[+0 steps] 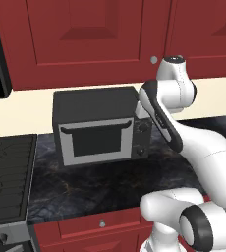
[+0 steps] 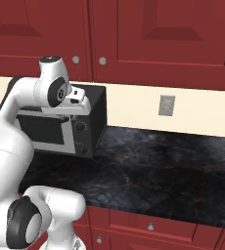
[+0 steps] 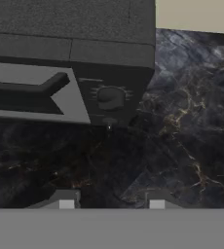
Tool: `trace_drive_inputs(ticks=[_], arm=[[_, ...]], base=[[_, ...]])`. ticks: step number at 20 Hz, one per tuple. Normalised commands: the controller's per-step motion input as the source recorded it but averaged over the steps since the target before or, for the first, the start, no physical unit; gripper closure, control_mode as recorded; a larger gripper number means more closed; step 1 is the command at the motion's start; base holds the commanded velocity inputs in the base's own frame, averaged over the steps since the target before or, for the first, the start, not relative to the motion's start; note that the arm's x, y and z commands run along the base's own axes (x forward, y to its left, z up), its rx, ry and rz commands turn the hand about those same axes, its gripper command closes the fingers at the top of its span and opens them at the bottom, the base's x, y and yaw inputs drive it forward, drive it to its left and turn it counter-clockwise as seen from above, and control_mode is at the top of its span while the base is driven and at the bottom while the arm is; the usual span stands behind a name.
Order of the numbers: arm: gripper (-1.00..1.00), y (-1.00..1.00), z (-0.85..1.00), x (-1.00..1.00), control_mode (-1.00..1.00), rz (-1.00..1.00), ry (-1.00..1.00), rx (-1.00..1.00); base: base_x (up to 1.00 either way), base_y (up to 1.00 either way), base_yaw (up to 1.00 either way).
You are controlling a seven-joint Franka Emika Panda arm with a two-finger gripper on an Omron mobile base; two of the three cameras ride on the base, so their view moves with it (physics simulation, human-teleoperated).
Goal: Move the ketchup and shaker from the cabinet to the dining counter.
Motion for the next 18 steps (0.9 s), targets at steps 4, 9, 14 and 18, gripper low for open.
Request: trace_drive_inputs(ticks=[4, 9, 14, 18], arm=[[-1.0, 0.0, 0.0, -0.04, -1.0, 0.0, 0.0, 0.0], [-1.0, 0.0, 0.09, -0.47, -1.0, 0.0, -0.24, 0.0], [-1.0, 0.0, 0.58, -0.28, -1.0, -0.01, -0.34, 0.0], [-1.0, 0.0, 0.68, -0.05, -1.0, -0.05, -0.25, 0.0]], base=[[0.0, 0.0, 0.0], [0.0, 0.0, 0.0], [0.0, 0.0, 0.0], [0.0, 0.0, 0.0]])
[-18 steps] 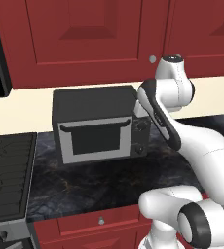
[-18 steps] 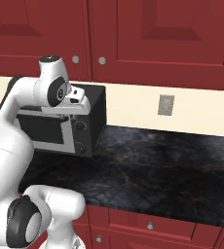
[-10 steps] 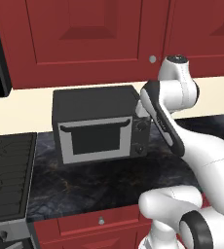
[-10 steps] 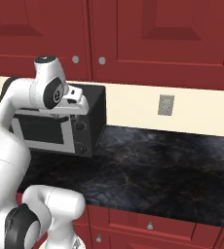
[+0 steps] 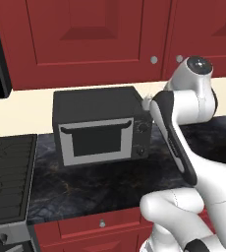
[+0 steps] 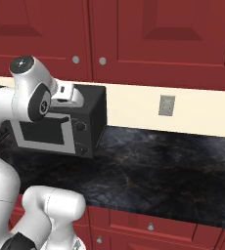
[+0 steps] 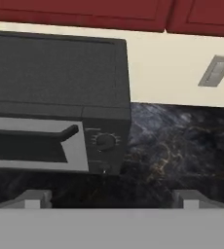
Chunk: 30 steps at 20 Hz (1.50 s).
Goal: Move the ketchup and shaker from the cabinet to the dining counter.
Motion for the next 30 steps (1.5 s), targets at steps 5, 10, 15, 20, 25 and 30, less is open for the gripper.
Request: trace_drive_inputs(ticks=[5, 10, 15, 20, 25, 30], arm=[[-1.0, 0.0, 0.7, 0.0, -1.0, -0.04, -0.09, 0.0], [-1.0, 0.0, 0.56, 0.04, -1.0, 0.0, 0.0, 0.0], [-1.0, 0.0, 0.48, 0.15, -1.0, 0.0, 0.0, 0.0], [-1.0, 0.0, 0.27, 0.34, -1.0, 0.0, 0.02, 0.0], [-1.0, 0.0, 0.17, 0.34, -1.0, 0.0, 0.0, 0.0], [-1.0, 0.0, 0.13, 0.31, -1.0, 0.0, 0.0, 0.0]], base=[[0.0, 0.0, 0.0], [0.0, 0.0, 0.0], [0.0, 0.0, 0.0], [0.0, 0.0, 0.0], [0.0, 0.0, 0.0], [0.0, 0.0, 0.0]])
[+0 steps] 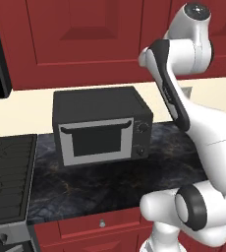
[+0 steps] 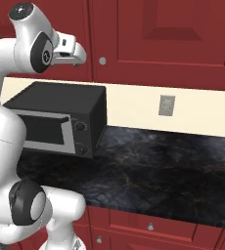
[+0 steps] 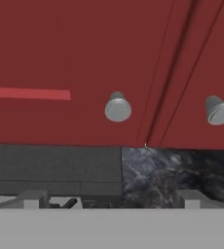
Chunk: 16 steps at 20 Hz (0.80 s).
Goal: Move the ketchup and shaker from the cabinet to the dining counter.
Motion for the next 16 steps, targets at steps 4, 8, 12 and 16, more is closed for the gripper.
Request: trace_drive_inputs(ticks=[4, 8, 12, 16], arm=[[-1.0, 0.0, 0.06, 0.28, -1.0, 0.0, 0.0, 0.0], [-1.0, 0.0, 0.0, 0.28, -1.0, 0.0, 0.0, 0.0], [-1.0, 0.0, 0.0, 0.26, -1.0, 0.0, 0.0, 0.0], [-1.0, 0.0, 0.0, 0.26, -1.0, -0.01, 0.0, 0.0]], base=[[0.0, 0.0, 0.0], [0.0, 0.0, 0.0], [0.0, 0.0, 0.0], [0.0, 0.0, 0.0]])
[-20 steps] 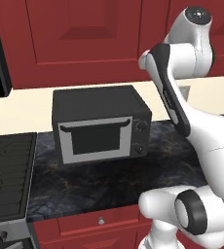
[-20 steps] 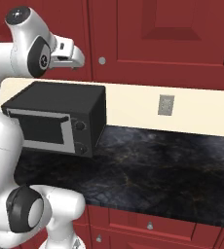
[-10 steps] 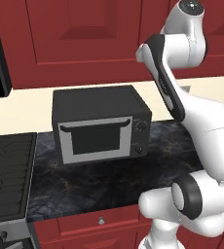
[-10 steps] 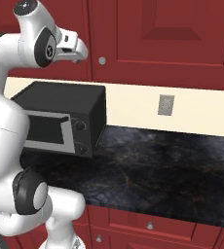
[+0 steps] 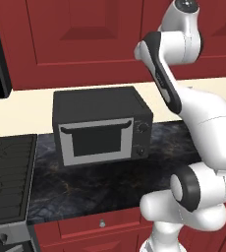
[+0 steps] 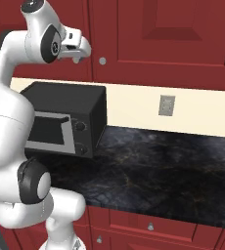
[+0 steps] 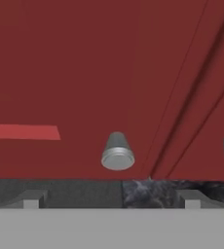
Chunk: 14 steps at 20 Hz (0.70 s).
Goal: Move the ketchup and shaker from the cabinet to the dining counter.
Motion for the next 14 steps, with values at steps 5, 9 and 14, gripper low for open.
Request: trace_drive_inputs(ticks=[5, 9, 14], arm=[[-1.0, 0.0, 0.0, 0.27, -1.0, -0.02, 0.0, 0.0], [-1.0, 0.0, 0.0, 0.25, -1.0, -0.02, 0.02, 0.0], [-1.0, 0.0, -0.04, 0.18, -1.0, -0.01, 0.04, 0.0]], base=[[0.0, 0.0, 0.0], [0.0, 0.0, 0.0], [0.0, 0.0, 0.0]])
